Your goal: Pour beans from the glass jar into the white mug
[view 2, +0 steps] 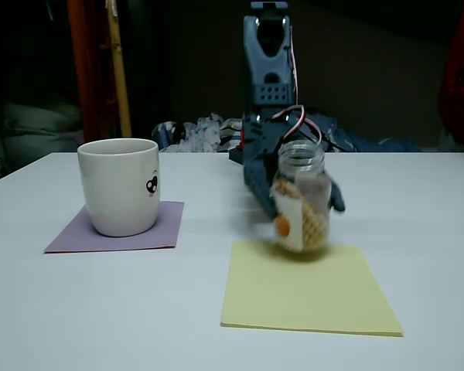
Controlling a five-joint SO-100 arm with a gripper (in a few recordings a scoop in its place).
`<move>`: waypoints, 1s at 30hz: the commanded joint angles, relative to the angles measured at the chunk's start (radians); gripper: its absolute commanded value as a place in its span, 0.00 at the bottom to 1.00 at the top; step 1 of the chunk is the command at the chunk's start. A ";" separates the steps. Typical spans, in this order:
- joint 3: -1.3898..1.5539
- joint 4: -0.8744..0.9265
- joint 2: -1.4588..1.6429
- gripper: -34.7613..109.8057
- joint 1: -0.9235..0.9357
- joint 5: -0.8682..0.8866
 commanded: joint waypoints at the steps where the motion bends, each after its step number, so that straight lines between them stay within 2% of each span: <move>1: -0.169 -0.029 -0.077 0.38 -0.008 -0.046; 6: -0.321 -0.029 -0.210 0.43 -0.006 -0.061; 13: -0.371 -0.029 -0.270 0.45 -0.017 -0.058; 23: -0.364 -0.071 -0.288 0.59 -0.009 -0.048; 27: -0.282 -0.121 -0.204 0.60 -0.005 0.015; 30: -0.155 -0.124 -0.018 0.62 0.002 0.121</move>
